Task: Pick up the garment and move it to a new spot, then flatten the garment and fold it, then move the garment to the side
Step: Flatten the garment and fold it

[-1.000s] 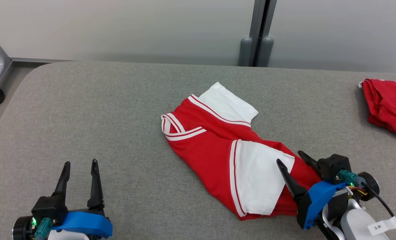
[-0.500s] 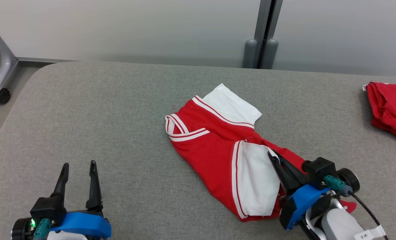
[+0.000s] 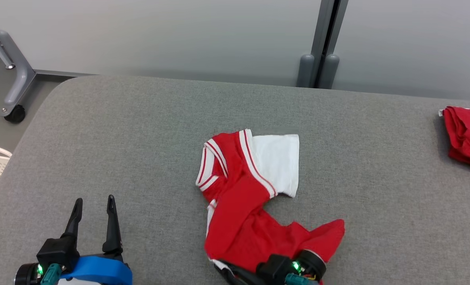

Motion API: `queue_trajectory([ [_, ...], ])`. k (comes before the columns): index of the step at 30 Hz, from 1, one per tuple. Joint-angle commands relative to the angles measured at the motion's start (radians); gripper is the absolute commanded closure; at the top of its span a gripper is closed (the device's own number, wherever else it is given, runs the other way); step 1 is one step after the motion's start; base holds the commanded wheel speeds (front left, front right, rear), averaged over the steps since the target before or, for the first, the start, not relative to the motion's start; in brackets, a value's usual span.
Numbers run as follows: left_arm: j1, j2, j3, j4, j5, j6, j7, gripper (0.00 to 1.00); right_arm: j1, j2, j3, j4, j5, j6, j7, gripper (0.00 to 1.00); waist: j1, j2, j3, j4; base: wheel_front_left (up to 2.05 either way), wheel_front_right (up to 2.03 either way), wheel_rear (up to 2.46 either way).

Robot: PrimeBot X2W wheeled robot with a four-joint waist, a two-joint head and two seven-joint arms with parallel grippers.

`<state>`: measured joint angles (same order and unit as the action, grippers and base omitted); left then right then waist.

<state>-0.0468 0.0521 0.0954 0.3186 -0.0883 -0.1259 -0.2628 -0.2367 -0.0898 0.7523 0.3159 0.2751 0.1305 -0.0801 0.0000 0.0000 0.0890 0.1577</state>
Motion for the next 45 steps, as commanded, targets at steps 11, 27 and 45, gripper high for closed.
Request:
queue_trajectory([
  [11,0.016,-0.002,0.013,-0.004,-0.003,0.001,-0.003,0.0,-0.047,-0.036,-0.069,0.039,0.045,0.001,-0.129,0.0,0.0,0.0,-0.013,-0.026,0.0,0.0,0.0],
  [27,0.001,-0.002,0.006,-0.002,-0.008,-0.001,-0.003,0.0,0.06,-0.101,-0.132,-0.079,0.034,0.0,0.072,0.0,0.0,0.0,-0.005,-0.025,0.0,0.0,0.0],
  [45,-0.019,-0.002,-0.009,-0.005,-0.011,-0.003,-0.003,0.0,-0.237,-0.183,-0.393,0.067,0.031,0.001,0.073,1.0,0.0,0.0,0.023,-0.013,0.0,0.0,0.0],
])
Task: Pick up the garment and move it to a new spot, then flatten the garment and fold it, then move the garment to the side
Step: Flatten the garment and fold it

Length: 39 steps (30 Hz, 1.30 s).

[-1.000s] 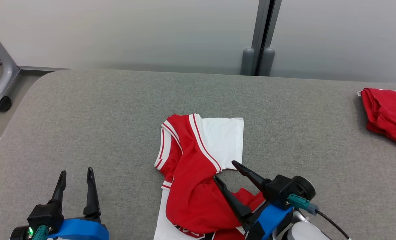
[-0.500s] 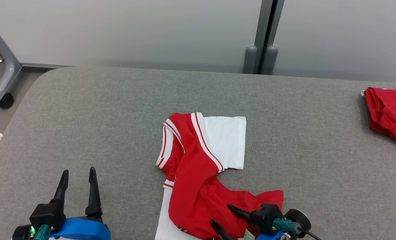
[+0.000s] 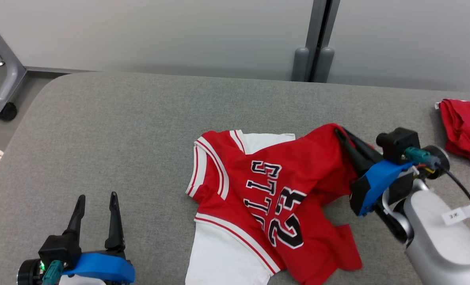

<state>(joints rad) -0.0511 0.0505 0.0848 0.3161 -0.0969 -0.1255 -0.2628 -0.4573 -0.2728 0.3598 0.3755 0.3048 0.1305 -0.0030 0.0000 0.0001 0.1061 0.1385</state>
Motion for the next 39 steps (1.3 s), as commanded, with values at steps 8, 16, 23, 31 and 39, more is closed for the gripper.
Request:
queue_trajectory([
  [8,-0.064,0.0,-0.033,0.007,-0.017,-0.005,-0.003,0.0,-0.303,-0.038,-0.103,0.35,-0.094,0.0,-0.064,1.0,0.0,-0.0001,0.062,0.046,0.0,0.0,0.0],
  [16,-0.093,0.0,-0.033,0.012,-0.021,-0.006,-0.003,0.0,-0.493,0.025,-0.185,0.652,-0.188,0.0,-0.175,0.0,0.0,-0.0001,0.099,0.055,0.0,0.0,0.0],
  [23,-0.084,0.0,-0.023,0.019,-0.014,-0.004,-0.003,0.0,-0.496,0.05,-0.192,0.687,-0.194,0.0,-0.259,0.0,0.0,-0.0001,0.081,0.027,0.0,0.0,0.0],
  [31,-0.035,0.002,0.006,0.014,0.003,-0.004,-0.003,0.0,-0.229,0.032,-0.245,0.36,-0.111,0.0,-0.263,0.0,0.0,-0.0001,0.023,-0.025,0.0,0.0,0.0],
  [39,0.008,0.007,0.031,-0.001,0.015,-0.002,-0.003,0.0,0.151,0.079,-0.305,0.09,-0.057,0.0,-0.263,0.0,0.0,-0.0001,-0.007,-0.073,0.0,0.0,0.0],
])
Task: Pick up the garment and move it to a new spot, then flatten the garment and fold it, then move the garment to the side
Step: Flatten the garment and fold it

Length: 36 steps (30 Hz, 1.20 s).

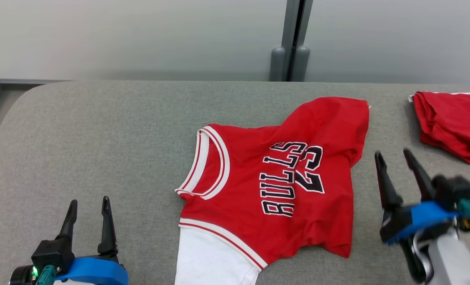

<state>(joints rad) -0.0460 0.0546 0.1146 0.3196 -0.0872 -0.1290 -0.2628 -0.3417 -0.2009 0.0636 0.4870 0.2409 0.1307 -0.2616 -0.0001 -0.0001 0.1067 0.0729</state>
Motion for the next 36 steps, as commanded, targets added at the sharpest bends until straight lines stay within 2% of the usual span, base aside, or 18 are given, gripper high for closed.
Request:
queue_trajectory([
  [1,0.005,0.003,0.003,-0.004,0.006,0.001,-0.003,0.0,0.078,0.019,-0.016,-0.052,0.003,0.0,-0.005,0.0,0.0001,0.0001,-0.01,-0.011,0.0,0.0,0.0],
  [6,0.015,0.004,0.004,-0.005,0.011,0.0,-0.003,0.0,0.261,0.091,-0.044,-0.19,-0.035,0.0,-0.005,0.0,0.0001,0.0001,-0.018,-0.027,0.0,0.0,0.0],
  [11,0.012,0.003,0.007,-0.008,0.007,0.0,-0.003,0.0,0.345,0.133,-0.061,-0.257,-0.035,0.0,-0.005,0.0,0.0001,0.0001,-0.013,-0.034,0.0,0.0,0.0],
  [22,0.015,0.009,-0.009,0.01,0.014,-0.002,-0.003,0.0,0.342,0.15,-0.049,-0.199,-0.041,0.0,-0.005,0.0,0.0001,0.0001,-0.021,-0.042,0.0,0.0,0.0],
  [27,-0.002,0.016,-0.106,0.024,0.013,-0.002,-0.003,0.0,0.321,0.15,-0.04,-0.191,-0.039,0.0,-0.005,0.0,0.0001,0.0001,-0.03,-0.055,0.0,0.0,0.0],
  [32,-0.048,0.039,-0.246,0.066,-0.008,-0.002,-0.003,0.0,0.301,0.15,-0.017,-0.187,-0.043,0.0,-0.005,0.0,0.0001,0.0001,-0.027,-0.081,0.0,0.0,0.0],
  [36,-0.086,0.062,-0.313,0.104,-0.022,-0.002,-0.003,0.0,0.291,0.149,-0.004,-0.183,-0.043,0.0,-0.005,0.0,0.0001,0.0001,-0.016,-0.111,0.0,0.0,0.0],
])
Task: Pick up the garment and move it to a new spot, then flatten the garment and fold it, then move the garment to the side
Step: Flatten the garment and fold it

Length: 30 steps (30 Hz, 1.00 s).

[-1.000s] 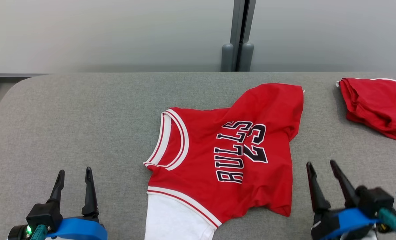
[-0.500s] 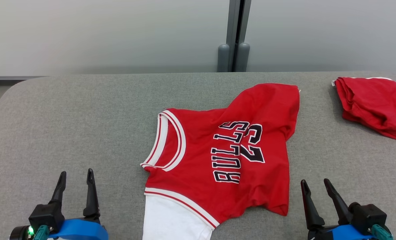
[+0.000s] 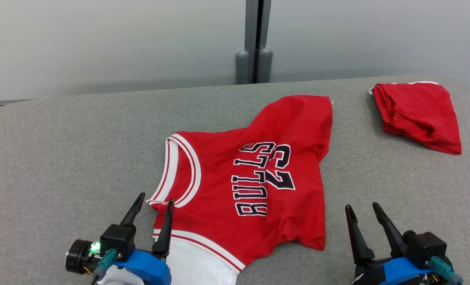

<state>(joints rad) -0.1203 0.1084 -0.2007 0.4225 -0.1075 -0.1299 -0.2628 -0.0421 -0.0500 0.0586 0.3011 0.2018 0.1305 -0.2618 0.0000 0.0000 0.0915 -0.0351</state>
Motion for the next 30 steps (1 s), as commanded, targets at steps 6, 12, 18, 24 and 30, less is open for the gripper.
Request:
queue_trajectory([
  [6,-0.052,0.023,-0.014,0.15,-0.024,-0.001,-0.001,0.0,-0.018,-0.002,0.006,0.005,0.003,0.001,-0.005,0.0,0.0,0.0,0.019,-0.035,0.0,0.0,0.0],
  [12,-0.088,0.023,-0.045,0.294,-0.042,-0.001,0.005,0.0,-0.021,-0.002,0.006,0.007,0.011,0.001,-0.005,0.0,0.0,0.0,0.03,-0.05,0.0,0.0,0.0],
  [18,-0.151,0.007,-0.088,0.376,-0.088,-0.001,0.001,0.33,-0.024,-0.002,0.012,0.011,0.014,0.001,-0.005,0.0,0.0,0.0,0.033,-0.046,0.0,0.0,0.0],
  [24,-0.182,0.015,-0.093,0.421,-0.132,-0.001,-0.002,1.0,-0.007,-0.001,-0.007,0.021,0.011,0.001,-0.005,0.0,0.0,0.0,0.017,-0.012,0.0,0.0,0.0],
  [30,-0.106,0.071,-0.012,0.337,-0.158,0.036,-0.003,1.0,0.001,-0.002,-0.035,0.037,0.0,0.001,-0.005,0.0,0.0,0.0,-0.004,0.045,0.0,0.0,0.0],
])
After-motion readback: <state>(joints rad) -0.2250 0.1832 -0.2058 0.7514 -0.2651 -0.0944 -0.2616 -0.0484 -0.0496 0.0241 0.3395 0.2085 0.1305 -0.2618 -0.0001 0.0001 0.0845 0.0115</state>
